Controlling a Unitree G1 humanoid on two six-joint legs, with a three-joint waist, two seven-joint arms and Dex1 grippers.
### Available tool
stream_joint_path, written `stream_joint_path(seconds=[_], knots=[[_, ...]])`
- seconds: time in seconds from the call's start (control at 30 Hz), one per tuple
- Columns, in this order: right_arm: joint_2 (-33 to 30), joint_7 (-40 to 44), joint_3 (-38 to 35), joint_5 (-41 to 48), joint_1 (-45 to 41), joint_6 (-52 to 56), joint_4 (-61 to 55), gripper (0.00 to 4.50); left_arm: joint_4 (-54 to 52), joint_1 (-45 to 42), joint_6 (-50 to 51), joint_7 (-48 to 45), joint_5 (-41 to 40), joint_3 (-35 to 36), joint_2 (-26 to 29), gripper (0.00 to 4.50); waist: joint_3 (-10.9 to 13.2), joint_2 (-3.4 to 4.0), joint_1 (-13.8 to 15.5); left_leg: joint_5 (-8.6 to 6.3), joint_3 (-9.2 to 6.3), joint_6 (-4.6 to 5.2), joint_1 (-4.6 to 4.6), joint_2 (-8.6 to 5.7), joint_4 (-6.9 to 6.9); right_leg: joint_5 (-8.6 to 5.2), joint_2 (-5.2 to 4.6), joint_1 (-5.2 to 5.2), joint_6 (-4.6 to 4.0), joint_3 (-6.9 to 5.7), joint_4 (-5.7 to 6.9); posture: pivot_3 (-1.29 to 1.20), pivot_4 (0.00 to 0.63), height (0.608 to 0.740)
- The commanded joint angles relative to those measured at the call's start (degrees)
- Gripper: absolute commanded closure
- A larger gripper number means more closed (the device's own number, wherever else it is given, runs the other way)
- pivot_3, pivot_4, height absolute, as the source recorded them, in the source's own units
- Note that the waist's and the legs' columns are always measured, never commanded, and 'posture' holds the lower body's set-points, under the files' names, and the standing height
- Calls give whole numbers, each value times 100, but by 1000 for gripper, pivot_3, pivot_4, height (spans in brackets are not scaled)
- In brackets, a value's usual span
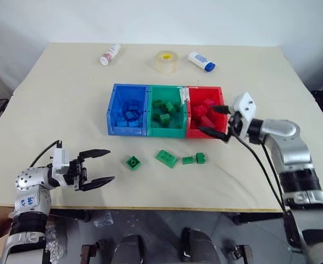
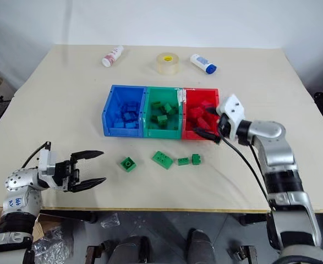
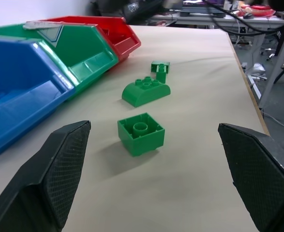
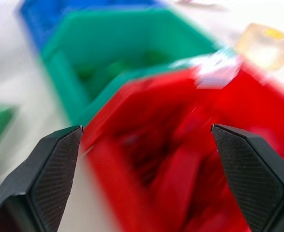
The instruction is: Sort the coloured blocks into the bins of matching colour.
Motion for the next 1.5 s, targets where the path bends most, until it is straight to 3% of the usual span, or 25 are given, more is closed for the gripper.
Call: stream_joint_path(seconds=[0.03,0.2,0.33,0.53,0.9,1.27,1.37,1.5], knots=[[-568,454,-562,548,643,337,-942,60,147,-58,-127,-220,-22,155,151,0,0,0,-14,-1,1,0,1,0,1,0,0,0,0,1,0,0,150,740],[-1415,787,-1247,546,2110,358,-1311,60,232,-19,-190,-180,-49,262,235,0,0,0,-32,-7,1,1,8,5,11,0,2,8,0,3,5,0,150,740],[-1552,739,-1448,629,2485,414,-1492,60,250,7,-212,-156,-59,300,252,0,0,0,-66,-8,8,2,13,8,13,0,4,8,0,10,4,0,150,740],[-1292,508,-947,604,2030,636,-1711,60,218,-2,-206,-133,-43,307,215,0,0,0,-33,-16,6,4,12,9,25,0,4,8,-1,12,8,0,150,740],[-211,209,888,-185,642,686,-1211,60,-212,164,-150,19,-38,211,24,0,0,0,-37,-21,5,5,5,11,38,0,5,4,-1,11,18,0,150,740],[270,68,1325,-994,152,-307,303,60,-893,726,-10,228,-140,335,13,0,0,0,-43,-27,7,11,4,11,44,0,5,6,-1,11,19,0,150,740],[360,150,1263,-892,143,-411,471,691,-1011,819,21,281,-157,334,-5,0,0,0,-47,-27,8,11,6,12,44,0,5,7,-1,13,20,0,150,740],[414,165,1153,-752,173,-329,300,1950,-1032,827,64,276,-184,338,3,0,0,0,-45,-27,8,11,7,13,45,0,5,7,-1,13,23,0,150,740]])
